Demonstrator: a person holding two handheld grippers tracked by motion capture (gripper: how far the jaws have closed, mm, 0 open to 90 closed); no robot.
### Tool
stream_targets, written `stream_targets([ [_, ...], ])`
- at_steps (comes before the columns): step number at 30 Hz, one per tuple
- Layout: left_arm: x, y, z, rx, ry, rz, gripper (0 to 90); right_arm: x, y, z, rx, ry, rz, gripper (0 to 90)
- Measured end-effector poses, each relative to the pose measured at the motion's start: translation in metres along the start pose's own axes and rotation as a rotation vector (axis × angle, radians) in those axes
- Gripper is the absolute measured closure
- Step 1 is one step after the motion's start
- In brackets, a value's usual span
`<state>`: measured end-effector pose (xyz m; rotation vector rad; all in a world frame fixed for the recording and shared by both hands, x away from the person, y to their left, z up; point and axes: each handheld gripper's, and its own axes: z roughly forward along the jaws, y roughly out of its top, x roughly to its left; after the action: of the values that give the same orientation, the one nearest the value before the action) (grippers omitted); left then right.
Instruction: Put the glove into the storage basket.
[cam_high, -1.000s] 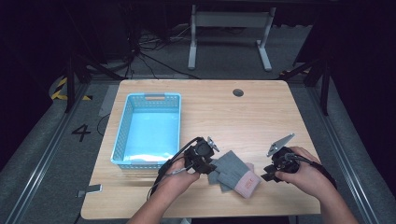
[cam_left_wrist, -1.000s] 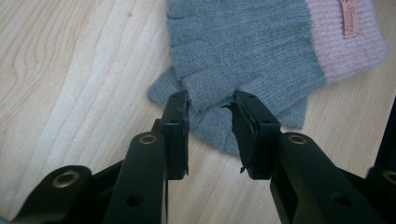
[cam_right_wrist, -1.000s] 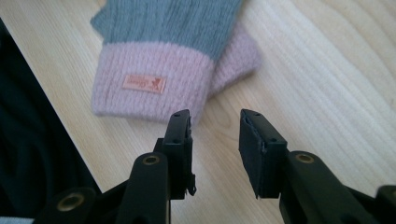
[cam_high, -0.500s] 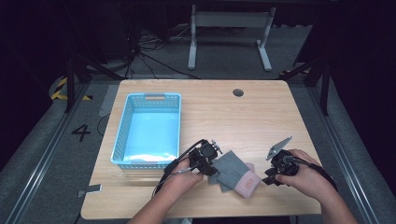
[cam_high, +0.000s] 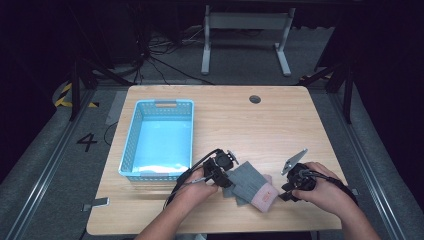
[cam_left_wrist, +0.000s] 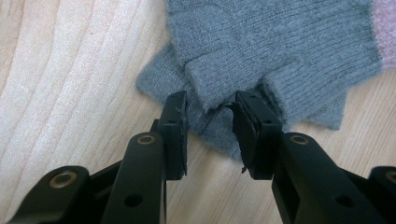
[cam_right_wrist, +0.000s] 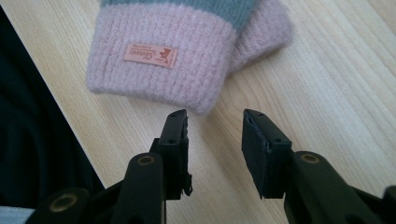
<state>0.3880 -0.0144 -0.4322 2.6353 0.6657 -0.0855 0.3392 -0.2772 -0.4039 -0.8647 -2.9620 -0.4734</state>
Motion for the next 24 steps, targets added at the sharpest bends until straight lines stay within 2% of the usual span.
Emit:
stream_targets([
  [5,-0.0004,0.0012,0.0007,0.008,-0.004,-0.003,66.4,0.0020,0.0021,0.0040,-0.008,0.006,-0.020,62.2],
  [12,-0.0052,0.0037,0.0003,0.012,0.003,0.010,67.4,0.0044,0.0072,0.0081,-0.012,-0.016,-0.039,74.2],
  [15,-0.0061,0.0047,-0.0005,0.010,0.001,0.008,71.4,0.0060,0.0089,0.0078,-0.012,-0.027,-0.043,76.9],
  [22,-0.0088,0.0066,-0.0008,0.031,0.036,0.014,84.3,0.0070,0.0095,0.0070,-0.019,-0.032,-0.026,80.1],
  [24,-0.0094,0.0077,-0.0001,0.036,0.048,0.019,84.7,0.0071,0.0096,0.0069,-0.019,-0.033,-0.026,80.2],
])
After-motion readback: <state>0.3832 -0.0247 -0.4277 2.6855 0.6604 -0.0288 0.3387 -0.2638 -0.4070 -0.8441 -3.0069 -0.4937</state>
